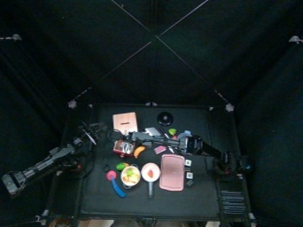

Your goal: Grab egg sushi

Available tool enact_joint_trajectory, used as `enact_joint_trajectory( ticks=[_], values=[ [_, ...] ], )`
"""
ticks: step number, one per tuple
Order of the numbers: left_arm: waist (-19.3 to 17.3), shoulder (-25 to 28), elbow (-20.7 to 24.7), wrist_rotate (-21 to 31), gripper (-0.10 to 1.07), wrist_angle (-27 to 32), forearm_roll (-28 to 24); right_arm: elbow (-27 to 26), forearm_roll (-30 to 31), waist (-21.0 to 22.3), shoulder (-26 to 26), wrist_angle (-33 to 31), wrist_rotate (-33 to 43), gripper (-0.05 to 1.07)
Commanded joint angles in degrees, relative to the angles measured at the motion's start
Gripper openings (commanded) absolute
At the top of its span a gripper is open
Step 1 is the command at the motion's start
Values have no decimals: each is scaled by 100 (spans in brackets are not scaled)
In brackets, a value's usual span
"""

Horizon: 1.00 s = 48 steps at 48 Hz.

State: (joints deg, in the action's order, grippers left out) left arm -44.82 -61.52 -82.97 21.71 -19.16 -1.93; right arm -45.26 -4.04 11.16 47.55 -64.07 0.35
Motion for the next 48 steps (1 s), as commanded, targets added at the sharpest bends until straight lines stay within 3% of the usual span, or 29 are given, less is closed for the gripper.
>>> enact_joint_trajectory(
  ticks=[1,28,48],
  values=[
    [0,35,70,-18,86,-26,0,-97,-105,35,-132,9,-35,103],
    [0,35,70,-18,86,-26,0,97,290,70,211,-9,-9,100],
    [0,53,70,-9,86,-26,0,97,387,70,114,123,35,57]
  ],
)
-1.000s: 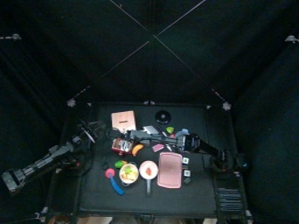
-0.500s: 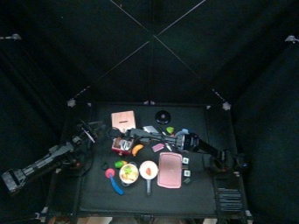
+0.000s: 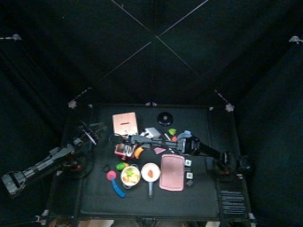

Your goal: Grab egg sushi

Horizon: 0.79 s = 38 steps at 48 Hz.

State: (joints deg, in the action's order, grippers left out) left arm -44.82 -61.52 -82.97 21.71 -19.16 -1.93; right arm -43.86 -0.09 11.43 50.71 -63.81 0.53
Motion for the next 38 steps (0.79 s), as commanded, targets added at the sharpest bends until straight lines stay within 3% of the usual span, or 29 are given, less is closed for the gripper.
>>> enact_joint_trajectory(
  ticks=[1,13,38],
  values=[
    [0,53,70,-9,86,-26,0,-44,-9,44,-211,114,26,55],
    [0,53,70,-9,86,-26,0,-53,62,35,-483,167,62,37],
    [0,62,62,-18,86,-26,0,-44,316,9,-967,44,114,35]
  ],
)
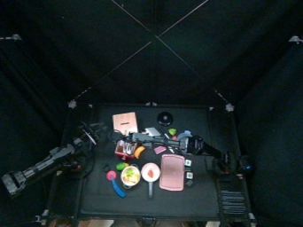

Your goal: Grab egg sushi

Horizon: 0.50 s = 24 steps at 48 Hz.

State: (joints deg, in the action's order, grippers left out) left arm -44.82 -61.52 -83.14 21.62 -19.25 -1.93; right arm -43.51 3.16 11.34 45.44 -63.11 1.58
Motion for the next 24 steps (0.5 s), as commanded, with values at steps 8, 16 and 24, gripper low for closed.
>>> enact_joint_trajectory(
  ticks=[8,16,24],
  values=[
    [0,53,79,-9,86,-18,0,-88,0,9,-510,-149,9,35],
    [0,62,79,0,86,-18,18,-97,-9,9,-510,-149,18,35],
    [0,62,79,-18,86,-18,97,-97,-70,-9,-571,-193,18,35]
  ],
)
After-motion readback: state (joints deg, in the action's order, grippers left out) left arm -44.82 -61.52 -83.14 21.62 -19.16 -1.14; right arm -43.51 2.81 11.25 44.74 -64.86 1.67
